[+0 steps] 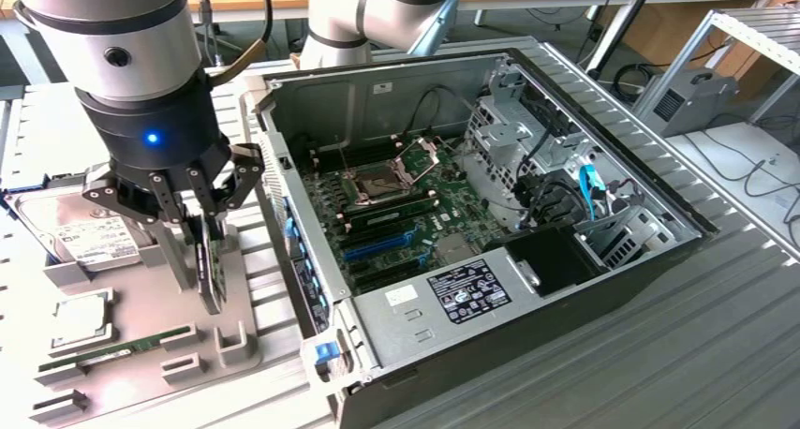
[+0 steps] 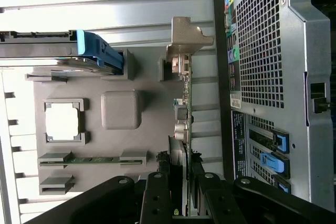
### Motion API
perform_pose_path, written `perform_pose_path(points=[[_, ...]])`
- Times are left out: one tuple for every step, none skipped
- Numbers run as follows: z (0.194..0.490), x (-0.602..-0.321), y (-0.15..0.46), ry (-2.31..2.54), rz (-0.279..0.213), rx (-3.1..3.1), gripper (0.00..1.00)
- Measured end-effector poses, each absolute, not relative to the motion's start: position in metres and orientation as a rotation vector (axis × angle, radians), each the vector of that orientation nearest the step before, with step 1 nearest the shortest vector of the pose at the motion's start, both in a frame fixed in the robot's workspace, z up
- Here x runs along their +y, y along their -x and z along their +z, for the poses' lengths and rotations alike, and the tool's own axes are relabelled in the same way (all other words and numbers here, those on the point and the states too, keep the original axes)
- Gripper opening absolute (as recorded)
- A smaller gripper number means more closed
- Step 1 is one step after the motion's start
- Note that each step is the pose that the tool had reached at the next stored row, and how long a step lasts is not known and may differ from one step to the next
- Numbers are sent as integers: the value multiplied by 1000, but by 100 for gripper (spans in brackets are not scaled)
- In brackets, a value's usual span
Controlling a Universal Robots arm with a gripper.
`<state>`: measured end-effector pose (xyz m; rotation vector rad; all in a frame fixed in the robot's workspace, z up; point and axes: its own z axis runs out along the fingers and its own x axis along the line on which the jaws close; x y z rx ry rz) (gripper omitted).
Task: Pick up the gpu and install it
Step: 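Pick up the gpu and move the gpu toward the slot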
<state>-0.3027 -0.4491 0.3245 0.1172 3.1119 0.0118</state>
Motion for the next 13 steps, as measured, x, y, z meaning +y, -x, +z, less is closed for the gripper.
perform_pose_path(points=[[325,-449,303,-117,12,3112,26],[325,-449,303,-117,12,3112,26],[325,-449,303,-117,12,3112,26],[325,-449,303,-117,12,3112,26],[325,-449,303,-117,12,3112,26],[325,-449,303,-117,12,3112,26],[325,-449,303,-117,12,3112,26],[325,-449,303,-117,12,3112,26],[326,-449,303,-117,12,3112,26],[326,-449,303,-117,12,3112,26],[326,-449,303,-117,11,3112,26],[326,-449,303,-117,11,3112,26],[327,-449,303,-117,11,3112,26]])
